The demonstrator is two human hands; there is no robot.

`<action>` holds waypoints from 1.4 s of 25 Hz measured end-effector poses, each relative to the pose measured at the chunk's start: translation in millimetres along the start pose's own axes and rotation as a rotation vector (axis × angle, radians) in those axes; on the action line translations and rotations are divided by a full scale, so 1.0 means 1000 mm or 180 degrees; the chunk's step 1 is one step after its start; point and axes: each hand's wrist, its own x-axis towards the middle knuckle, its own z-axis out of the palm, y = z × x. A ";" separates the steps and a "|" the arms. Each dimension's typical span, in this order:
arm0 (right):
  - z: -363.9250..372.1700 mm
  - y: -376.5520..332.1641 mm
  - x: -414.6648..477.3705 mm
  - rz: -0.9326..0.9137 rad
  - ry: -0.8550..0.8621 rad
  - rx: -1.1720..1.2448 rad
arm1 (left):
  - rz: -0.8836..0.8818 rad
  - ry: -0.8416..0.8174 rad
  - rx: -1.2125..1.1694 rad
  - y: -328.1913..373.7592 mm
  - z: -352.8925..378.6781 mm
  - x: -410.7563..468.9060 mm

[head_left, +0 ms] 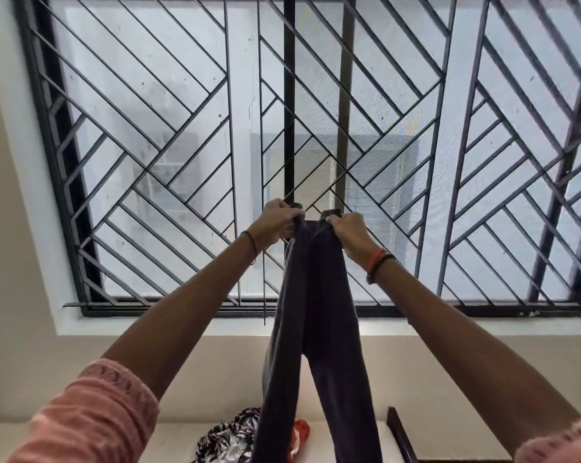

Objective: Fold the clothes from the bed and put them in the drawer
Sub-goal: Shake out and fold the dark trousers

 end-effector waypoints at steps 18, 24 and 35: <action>-0.019 -0.022 -0.032 -0.0464 -0.0163 -0.0620 | 0.1150 -0.1075 0.1909 -0.002 -0.002 -0.007; -0.031 -0.033 -0.049 -0.0967 -0.0296 -0.0533 | 0.1387 -0.1713 0.2308 0.018 0.001 0.004; -0.055 -0.029 -0.056 -0.1069 -0.0092 0.0301 | 0.1724 -0.1598 0.2254 0.032 0.021 -0.005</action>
